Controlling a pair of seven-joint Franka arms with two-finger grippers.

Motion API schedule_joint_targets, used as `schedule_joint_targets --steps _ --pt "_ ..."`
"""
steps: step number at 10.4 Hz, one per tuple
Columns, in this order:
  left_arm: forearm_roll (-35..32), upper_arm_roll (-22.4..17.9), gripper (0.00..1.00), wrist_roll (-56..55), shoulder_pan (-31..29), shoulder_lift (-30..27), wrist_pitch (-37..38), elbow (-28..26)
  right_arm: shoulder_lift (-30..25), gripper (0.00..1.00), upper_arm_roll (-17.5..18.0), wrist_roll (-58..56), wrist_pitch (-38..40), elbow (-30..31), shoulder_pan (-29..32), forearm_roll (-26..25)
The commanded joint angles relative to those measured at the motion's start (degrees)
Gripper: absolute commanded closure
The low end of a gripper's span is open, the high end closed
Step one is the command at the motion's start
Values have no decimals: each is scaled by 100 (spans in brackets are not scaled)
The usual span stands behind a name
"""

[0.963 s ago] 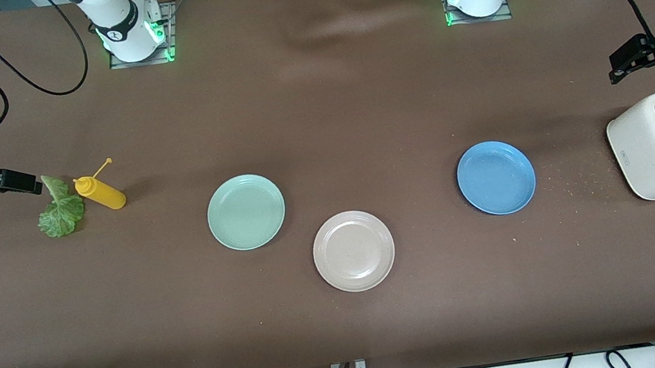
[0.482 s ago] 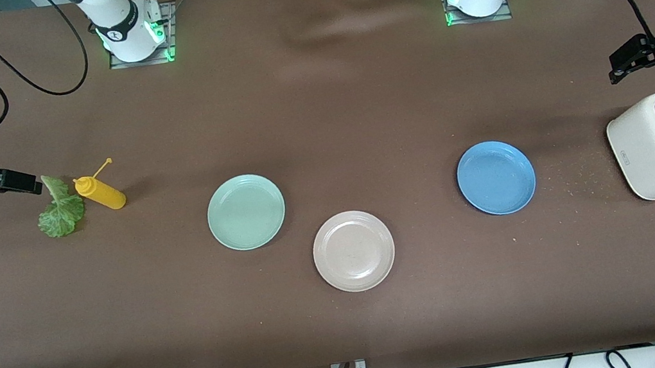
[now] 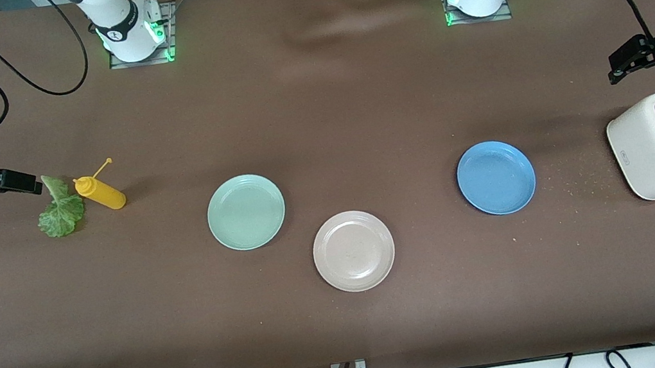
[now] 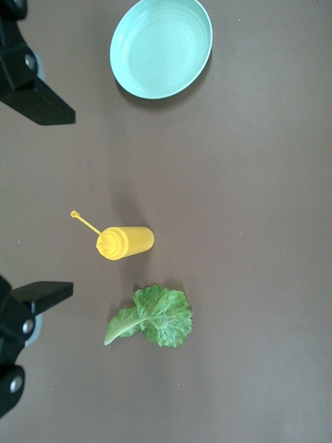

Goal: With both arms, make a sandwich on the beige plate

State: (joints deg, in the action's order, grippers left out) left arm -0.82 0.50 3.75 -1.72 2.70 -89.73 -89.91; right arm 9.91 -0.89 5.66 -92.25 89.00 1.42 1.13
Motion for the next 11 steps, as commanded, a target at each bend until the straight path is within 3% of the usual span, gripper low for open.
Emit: schedule_joint_targets --steps 1,8,11 --pt "-6 -6 0 117 23 73 114 176 46 0 37 -21 58 -119 52 18" --pt "-41 -6 0 100 23 91 114 176 46 0 37 -30 58 -119 52 18" --pt "-59 -93 0 56 -187 440 114 158 46 0 37 -38 58 -119 52 18"
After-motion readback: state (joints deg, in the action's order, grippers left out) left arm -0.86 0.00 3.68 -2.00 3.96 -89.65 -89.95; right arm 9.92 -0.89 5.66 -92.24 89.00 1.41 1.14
